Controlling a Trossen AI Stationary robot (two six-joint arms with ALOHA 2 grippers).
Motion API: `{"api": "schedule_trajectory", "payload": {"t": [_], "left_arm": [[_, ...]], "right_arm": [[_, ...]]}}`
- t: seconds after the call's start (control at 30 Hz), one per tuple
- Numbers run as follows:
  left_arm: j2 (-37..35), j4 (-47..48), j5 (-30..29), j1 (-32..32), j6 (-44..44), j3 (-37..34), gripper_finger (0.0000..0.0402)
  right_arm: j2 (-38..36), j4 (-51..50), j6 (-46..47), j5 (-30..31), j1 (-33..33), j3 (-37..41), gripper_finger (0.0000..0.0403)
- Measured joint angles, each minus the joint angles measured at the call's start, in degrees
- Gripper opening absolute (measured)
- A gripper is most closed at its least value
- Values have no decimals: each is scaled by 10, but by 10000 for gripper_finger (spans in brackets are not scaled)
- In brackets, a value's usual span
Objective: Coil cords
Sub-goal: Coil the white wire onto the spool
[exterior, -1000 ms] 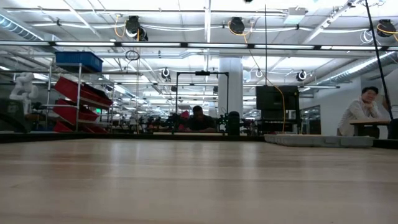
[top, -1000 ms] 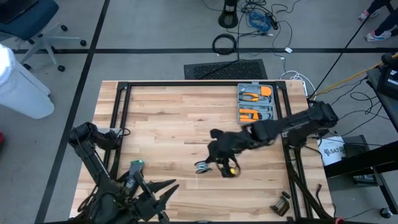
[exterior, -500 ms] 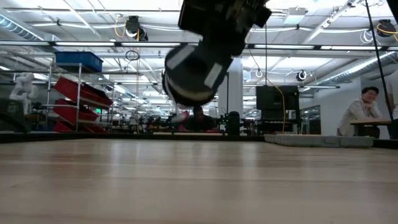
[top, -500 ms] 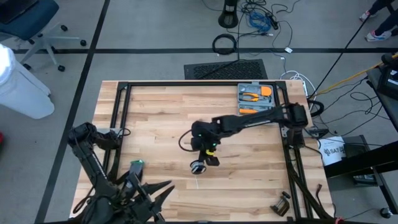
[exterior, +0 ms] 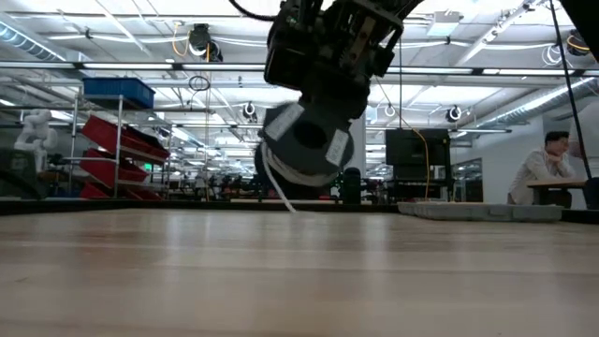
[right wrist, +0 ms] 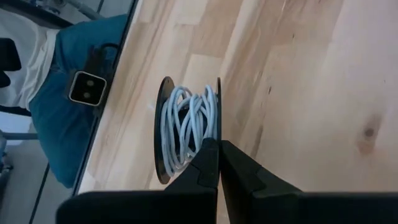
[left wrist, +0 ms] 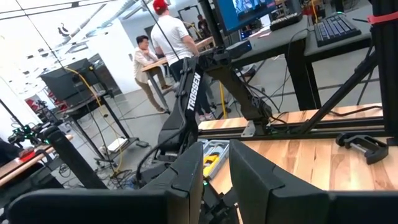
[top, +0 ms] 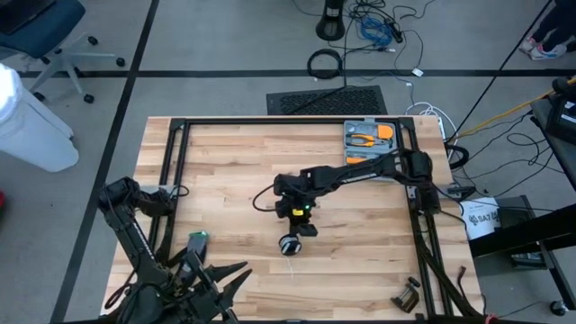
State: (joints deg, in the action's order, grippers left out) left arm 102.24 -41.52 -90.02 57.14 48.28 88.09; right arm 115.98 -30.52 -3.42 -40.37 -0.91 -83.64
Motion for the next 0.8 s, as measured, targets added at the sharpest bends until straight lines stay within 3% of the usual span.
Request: {"api": "schedule_trajectory", "payload": {"t": [0.27,0.8], "left_arm": [[0,0,0,-5,1,0,83],[0,4,0,-5,6,0,83]], "right_arm": [[32,13,-5,2,-3,0,4],[34,20,-1,31,-23,0,49]]}}
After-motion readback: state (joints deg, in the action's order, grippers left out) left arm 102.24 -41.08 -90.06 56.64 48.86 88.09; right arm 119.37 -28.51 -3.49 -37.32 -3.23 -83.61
